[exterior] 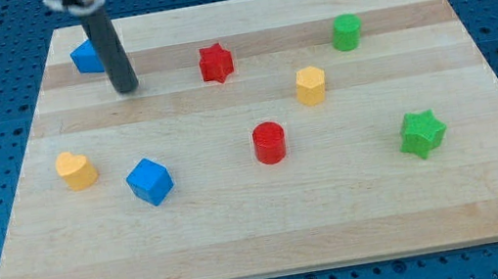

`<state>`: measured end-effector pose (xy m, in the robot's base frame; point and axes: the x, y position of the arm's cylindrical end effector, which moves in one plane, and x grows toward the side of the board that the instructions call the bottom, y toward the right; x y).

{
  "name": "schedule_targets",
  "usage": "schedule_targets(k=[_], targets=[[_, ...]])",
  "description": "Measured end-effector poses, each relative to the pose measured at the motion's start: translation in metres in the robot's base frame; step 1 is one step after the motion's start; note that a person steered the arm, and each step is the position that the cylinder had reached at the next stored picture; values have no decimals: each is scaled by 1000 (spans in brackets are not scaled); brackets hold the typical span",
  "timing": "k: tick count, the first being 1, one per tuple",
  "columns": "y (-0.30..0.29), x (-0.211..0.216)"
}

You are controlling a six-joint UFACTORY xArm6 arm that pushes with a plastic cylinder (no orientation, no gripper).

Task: Push blue cube parallel to the red star

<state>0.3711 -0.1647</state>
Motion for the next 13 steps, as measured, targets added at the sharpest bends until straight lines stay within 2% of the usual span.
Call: schedule_targets(k=[1,2,5,6,7,8,9,10,11,12,13], targets=[[0,1],[1,49],[-34,59],[-29,99],[-28,103],[-19,132],[-18,139],[-1,170],[37,172],[68,120],[75,100]])
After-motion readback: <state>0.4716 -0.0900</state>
